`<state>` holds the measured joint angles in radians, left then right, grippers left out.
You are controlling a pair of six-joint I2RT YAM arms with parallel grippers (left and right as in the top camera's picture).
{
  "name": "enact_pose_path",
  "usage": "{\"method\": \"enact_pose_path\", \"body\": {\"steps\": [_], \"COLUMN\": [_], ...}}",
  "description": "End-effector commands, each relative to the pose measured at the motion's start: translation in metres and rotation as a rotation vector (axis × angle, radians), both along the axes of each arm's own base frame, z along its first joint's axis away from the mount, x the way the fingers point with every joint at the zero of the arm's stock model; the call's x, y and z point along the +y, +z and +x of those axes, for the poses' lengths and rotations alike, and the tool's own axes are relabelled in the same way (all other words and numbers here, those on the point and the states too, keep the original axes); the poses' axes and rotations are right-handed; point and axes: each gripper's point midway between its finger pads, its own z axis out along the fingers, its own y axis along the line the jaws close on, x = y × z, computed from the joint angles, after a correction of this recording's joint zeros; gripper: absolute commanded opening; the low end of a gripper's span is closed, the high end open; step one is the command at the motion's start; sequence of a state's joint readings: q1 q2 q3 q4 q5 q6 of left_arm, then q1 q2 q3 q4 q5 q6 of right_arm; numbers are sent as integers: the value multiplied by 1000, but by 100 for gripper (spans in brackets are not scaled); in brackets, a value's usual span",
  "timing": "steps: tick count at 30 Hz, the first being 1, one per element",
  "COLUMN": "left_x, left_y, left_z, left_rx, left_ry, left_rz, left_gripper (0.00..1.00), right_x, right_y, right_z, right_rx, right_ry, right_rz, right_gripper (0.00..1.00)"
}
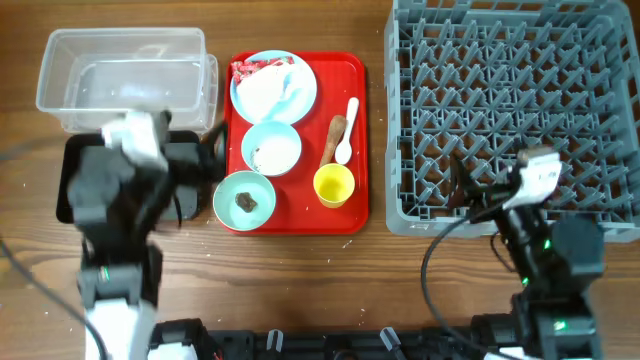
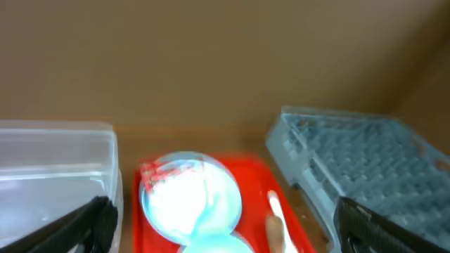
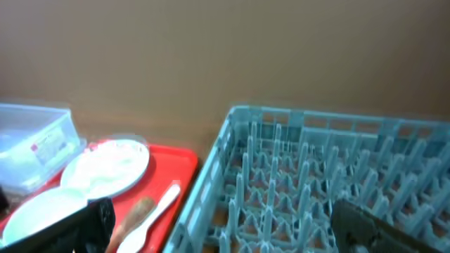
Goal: Sort waste into correct bins and load items into the dishwasher rack
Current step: 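Move the left gripper to the light-blue plate and grasp the wrapper and tissue, then carry the wrapper and tissue left and drop them into the clear bin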
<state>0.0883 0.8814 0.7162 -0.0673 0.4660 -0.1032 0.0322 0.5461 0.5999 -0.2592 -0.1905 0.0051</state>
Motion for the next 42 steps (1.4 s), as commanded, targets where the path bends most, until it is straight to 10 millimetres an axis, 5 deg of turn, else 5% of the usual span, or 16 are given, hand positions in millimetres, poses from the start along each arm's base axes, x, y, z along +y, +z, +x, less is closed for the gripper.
{"method": "enact_pose_path", "body": {"steps": [1, 5, 6, 8, 14, 18, 24, 31, 35, 39, 42], "left_x": [-33, -77, -91, -113, -113, -80, -56, -61, -57, -56, -59], "left_y": [10, -28, -57, -114, -188, -212, -260, -290, -304, -306, -272], "left_z": [51, 119, 146, 170, 197, 230, 239, 206, 181, 174, 196], "left_rx": [108, 275, 318, 347, 322, 304, 341, 480, 609, 646, 628], "left_ry": [-180, -298, -321, -410, -480, -331, -345, -452, -474, -473, -312], "left_rz": [64, 289, 412, 532, 703, 836, 886, 847, 808, 793, 656], "left_gripper": [100, 100, 100, 100, 100, 100, 100, 86, 65, 9, 4], "right_x": [5, 8, 15, 27, 37, 37, 37, 37, 37, 37, 37], "right_y": [31, 30, 20, 3, -34, -57, -60, -60, -59, -60, -59], "right_z": [12, 26, 31, 34, 37, 40, 40, 40, 40, 40, 40], "right_rx": [78, 235, 272, 346, 496, 585, 601, 599, 596, 597, 597], "right_ry": [32, 43, 84, 153, 204, 201, 200, 200, 200, 201, 200], "right_rz": [-29, -25, -11, 17, 49, 55, 56, 56, 56, 56, 57], "right_gripper": [99, 100, 100, 100, 100, 100, 100, 100, 100, 100, 100]}}
